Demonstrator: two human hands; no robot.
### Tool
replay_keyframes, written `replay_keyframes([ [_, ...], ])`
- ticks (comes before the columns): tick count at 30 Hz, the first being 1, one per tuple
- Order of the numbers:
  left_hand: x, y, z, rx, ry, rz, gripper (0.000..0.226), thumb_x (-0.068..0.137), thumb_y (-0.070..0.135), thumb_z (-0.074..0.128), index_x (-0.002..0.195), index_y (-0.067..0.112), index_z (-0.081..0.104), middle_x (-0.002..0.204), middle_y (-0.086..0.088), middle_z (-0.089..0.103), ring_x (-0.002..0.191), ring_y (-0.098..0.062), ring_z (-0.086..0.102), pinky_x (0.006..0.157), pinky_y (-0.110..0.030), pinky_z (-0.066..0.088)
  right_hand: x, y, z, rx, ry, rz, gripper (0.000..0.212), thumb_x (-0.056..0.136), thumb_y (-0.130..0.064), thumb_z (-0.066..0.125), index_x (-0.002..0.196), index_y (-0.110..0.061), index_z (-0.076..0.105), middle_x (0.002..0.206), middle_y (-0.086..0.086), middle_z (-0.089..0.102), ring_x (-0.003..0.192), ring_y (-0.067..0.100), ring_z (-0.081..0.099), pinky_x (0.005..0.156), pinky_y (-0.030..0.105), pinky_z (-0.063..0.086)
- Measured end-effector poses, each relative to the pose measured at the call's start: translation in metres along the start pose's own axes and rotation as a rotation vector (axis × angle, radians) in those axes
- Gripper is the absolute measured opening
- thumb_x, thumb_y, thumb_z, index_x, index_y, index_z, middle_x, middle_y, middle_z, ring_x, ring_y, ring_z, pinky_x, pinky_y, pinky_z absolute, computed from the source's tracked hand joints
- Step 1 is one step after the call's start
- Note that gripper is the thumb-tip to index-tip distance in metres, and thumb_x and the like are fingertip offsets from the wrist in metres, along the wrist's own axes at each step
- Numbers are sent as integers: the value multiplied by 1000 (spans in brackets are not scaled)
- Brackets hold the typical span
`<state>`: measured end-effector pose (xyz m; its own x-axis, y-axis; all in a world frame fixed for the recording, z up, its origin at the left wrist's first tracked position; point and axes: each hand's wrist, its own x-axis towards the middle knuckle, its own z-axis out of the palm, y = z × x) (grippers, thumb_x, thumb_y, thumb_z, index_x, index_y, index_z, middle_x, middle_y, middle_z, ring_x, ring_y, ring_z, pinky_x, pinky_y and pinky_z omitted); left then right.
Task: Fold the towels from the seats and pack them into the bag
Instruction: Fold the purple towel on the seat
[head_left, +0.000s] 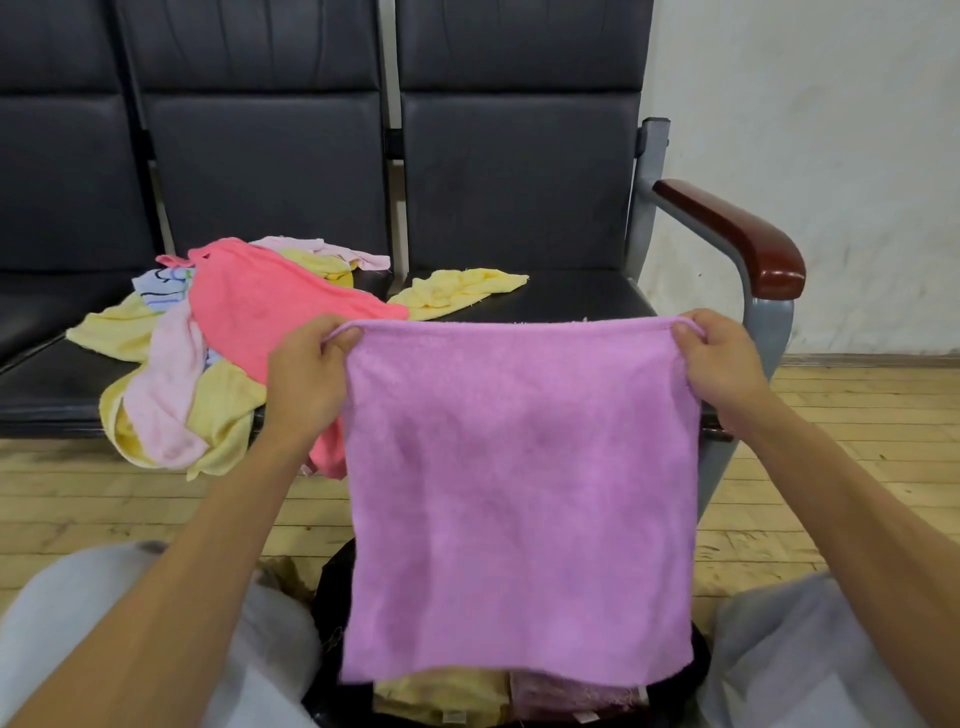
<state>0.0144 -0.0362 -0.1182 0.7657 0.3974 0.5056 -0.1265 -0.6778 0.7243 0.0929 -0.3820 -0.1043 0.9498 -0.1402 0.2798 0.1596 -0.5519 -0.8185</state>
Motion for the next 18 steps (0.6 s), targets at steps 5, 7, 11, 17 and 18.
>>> replay_keyframes([
  [5, 2, 3, 2, 35, 70, 20, 14, 97, 15, 53, 93, 11, 66, 79, 2, 60, 76, -15, 49, 61, -14, 35, 2, 1, 3, -45, 60, -28, 25, 104, -21, 42, 115, -8, 61, 102, 4, 57, 95, 20, 52, 78, 31, 40],
  [7, 3, 2, 2, 38, 81, 11, 15, 96, 15, 54, 97, 9, 68, 83, 0, 62, 79, -16, 51, 62, -15, 36, 2, 2, 3, -66, 84, -31, 26, 103, -22, 46, 117, -8, 64, 104, 4, 59, 97, 21, 53, 81, 31, 43],
  [11, 2, 4, 0, -22, 102, -2, 19, 97, 13, 53, 109, 8, 67, 98, 0, 65, 92, -15, 56, 80, -26, 41, 1, 0, -1, -93, 121, -47, 26, 100, -22, 54, 117, -7, 67, 110, 9, 66, 96, 18, 53, 91, 33, 45],
  [17, 2, 3, -2, 101, 129, 63, 21, 98, 15, 52, 104, 3, 68, 89, 0, 61, 83, -18, 53, 73, -27, 34, -2, -1, -3, -196, 108, -108, 27, 103, -20, 47, 119, -6, 64, 112, 13, 66, 92, 16, 52, 85, 27, 39],
  [18, 2, 1, -3, 125, 122, 91, 22, 98, 15, 52, 101, 2, 69, 86, -1, 62, 80, -19, 53, 70, -27, 32, -3, -1, -3, -228, 101, -120, 28, 103, -19, 45, 120, -5, 63, 113, 13, 66, 92, 17, 52, 85, 25, 38],
])
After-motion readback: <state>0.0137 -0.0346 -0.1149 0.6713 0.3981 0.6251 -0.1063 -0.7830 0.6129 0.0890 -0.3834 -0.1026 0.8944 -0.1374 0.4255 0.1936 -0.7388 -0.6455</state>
